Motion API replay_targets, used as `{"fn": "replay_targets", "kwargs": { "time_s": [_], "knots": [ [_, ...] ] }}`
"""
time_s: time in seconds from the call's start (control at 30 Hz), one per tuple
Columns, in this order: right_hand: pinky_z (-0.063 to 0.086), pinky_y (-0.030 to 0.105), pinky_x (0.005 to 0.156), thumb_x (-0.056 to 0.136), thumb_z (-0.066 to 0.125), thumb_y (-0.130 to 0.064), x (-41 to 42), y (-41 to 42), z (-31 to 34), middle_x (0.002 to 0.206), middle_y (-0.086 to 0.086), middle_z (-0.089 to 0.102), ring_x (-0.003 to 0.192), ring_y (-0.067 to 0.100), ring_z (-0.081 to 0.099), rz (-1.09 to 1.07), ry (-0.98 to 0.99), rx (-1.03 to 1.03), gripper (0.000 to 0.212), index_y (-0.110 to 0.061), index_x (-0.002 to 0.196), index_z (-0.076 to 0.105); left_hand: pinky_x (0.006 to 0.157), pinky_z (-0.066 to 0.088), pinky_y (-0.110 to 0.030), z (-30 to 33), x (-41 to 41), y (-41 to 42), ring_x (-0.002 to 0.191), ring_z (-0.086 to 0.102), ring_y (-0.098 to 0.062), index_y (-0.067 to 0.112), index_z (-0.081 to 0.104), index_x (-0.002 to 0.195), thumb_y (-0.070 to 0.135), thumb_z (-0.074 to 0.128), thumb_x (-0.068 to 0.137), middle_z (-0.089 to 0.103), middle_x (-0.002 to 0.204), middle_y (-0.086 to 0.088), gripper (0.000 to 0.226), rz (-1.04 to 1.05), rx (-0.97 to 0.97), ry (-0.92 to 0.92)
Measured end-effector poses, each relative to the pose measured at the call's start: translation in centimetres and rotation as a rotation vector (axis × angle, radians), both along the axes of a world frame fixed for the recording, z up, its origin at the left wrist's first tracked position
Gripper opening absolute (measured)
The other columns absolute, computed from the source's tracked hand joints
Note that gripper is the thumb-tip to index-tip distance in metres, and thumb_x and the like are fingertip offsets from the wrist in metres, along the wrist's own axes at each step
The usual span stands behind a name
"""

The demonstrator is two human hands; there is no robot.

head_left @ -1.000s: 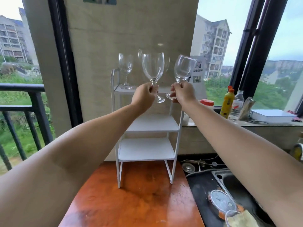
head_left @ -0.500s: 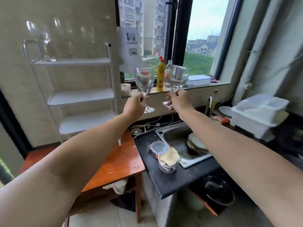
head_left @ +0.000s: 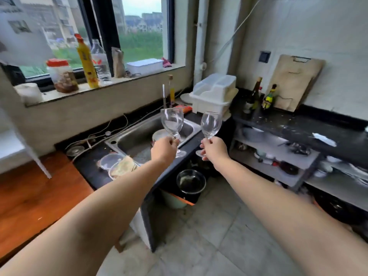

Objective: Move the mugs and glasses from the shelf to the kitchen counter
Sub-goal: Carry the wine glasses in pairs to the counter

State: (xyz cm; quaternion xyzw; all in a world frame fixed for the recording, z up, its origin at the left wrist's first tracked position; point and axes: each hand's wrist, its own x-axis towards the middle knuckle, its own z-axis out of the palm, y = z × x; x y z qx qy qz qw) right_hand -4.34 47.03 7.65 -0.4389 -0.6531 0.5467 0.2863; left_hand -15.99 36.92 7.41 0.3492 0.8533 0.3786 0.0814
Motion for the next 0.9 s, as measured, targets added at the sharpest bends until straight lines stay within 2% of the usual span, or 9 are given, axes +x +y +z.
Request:
{"fn": "replay_targets", "kwargs": {
  "time_s": [0.1,0.17,0.27,0.33,0.4,0.57,0.7,0.8,0.9],
  "knots": [
    [0.039,0.014,0.029,0.099,0.04,-0.014,3.6,2.8,-1.7,0.081,0.005,0.056,0.048,0.012,0.048,-0.118,-0.013,-0.067,0.019,-0.006,0.095,0.057,0.073,0.041,-0.037,-1.3,2.8,3.9,0.084,0.058,-0.034,0.01,0.05,0.067,0.03,0.049,0.096,0.063,0.083,-0.02,0.035,-0.098,-0.066,-0.016],
    [0.037,0.014,0.029,0.099,0.039,-0.014,5.6,4.6,-2.7,0.087,0.008,0.057,0.049,0.012,0.048,-0.182,-0.03,-0.08,0.019,-0.006,0.096,0.057,0.073,0.04,-0.036,-2.1,4.3,6.0,0.079,0.054,-0.029,0.011,0.051,0.071,0.032,0.049,0.096,0.056,0.075,-0.009,0.033,-0.15,-0.1,-0.033],
    [0.038,0.014,0.028,0.099,0.039,-0.012,8.4,7.5,-3.7,0.093,0.013,0.056,0.049,0.013,0.048,-0.28,-0.04,-0.082,0.018,-0.004,0.096,0.054,0.08,0.044,-0.038,-3.4,6.1,9.9,0.087,0.061,-0.031,0.013,0.053,0.067,0.033,0.049,0.095,0.057,0.07,-0.003,0.035,-0.25,-0.137,-0.069],
    [0.039,0.014,0.028,0.099,0.039,-0.01,10.0,9.2,-4.3,0.093,0.013,0.056,0.049,0.013,0.048,-0.336,-0.058,-0.083,0.016,-0.003,0.095,0.053,0.083,0.045,-0.038,-4.0,7.1,12.3,0.091,0.061,-0.031,0.012,0.055,0.066,0.034,0.049,0.095,0.061,0.074,-0.005,0.037,-0.316,-0.164,-0.095],
    [0.04,0.014,0.028,0.099,0.04,-0.01,11.6,11.0,-4.9,0.092,0.013,0.057,0.048,0.013,0.048,-0.41,-0.071,-0.094,0.016,-0.002,0.095,0.053,0.087,0.045,-0.039,-4.9,8.1,15.5,0.093,0.061,-0.03,0.008,0.066,0.081,0.035,0.05,0.094,0.069,0.087,-0.008,0.033,-0.392,-0.178,-0.107],
    [0.04,0.015,0.028,0.099,0.041,-0.011,15.5,14.1,-6.2,0.09,0.011,0.059,0.049,0.014,0.051,-0.545,-0.078,-0.122,0.016,-0.004,0.095,0.055,0.074,0.038,-0.031,-6.4,10.8,21.7,0.079,0.055,-0.025,0.016,0.053,0.063,0.034,0.053,0.092,0.055,0.065,0.002,0.035,-0.512,-0.22,-0.113],
    [0.041,0.016,0.029,0.097,0.041,-0.01,20.7,16.2,-6.5,0.076,0.006,0.056,0.048,0.013,0.052,-0.697,-0.069,-0.163,0.016,-0.004,0.093,0.055,0.078,0.045,-0.035,-7.2,15.2,26.5,0.079,0.056,-0.026,0.014,0.065,0.077,0.031,0.052,0.092,0.054,0.066,0.001,0.026,-0.635,-0.227,-0.184],
    [0.041,0.016,0.029,0.098,0.041,-0.01,25.3,18.3,-6.7,0.082,0.007,0.058,0.047,0.011,0.052,-0.798,-0.091,-0.167,0.015,-0.005,0.094,0.055,0.068,0.042,-0.031,-7.7,19.3,30.2,0.073,0.052,-0.026,0.006,0.067,0.08,0.026,0.052,0.093,0.053,0.064,-0.005,0.029,-0.742,-0.244,-0.197],
    [0.042,0.016,0.029,0.098,0.041,-0.01,30.7,21.2,-7.0,0.087,0.011,0.058,0.049,0.013,0.052,-0.894,-0.094,-0.157,0.016,-0.004,0.096,0.055,0.063,0.036,-0.029,-8.0,24.5,34.5,0.069,0.046,-0.025,0.008,0.051,0.059,0.023,0.05,0.094,0.044,0.058,-0.005,0.038,-0.848,-0.267,-0.187]
  ]
}}
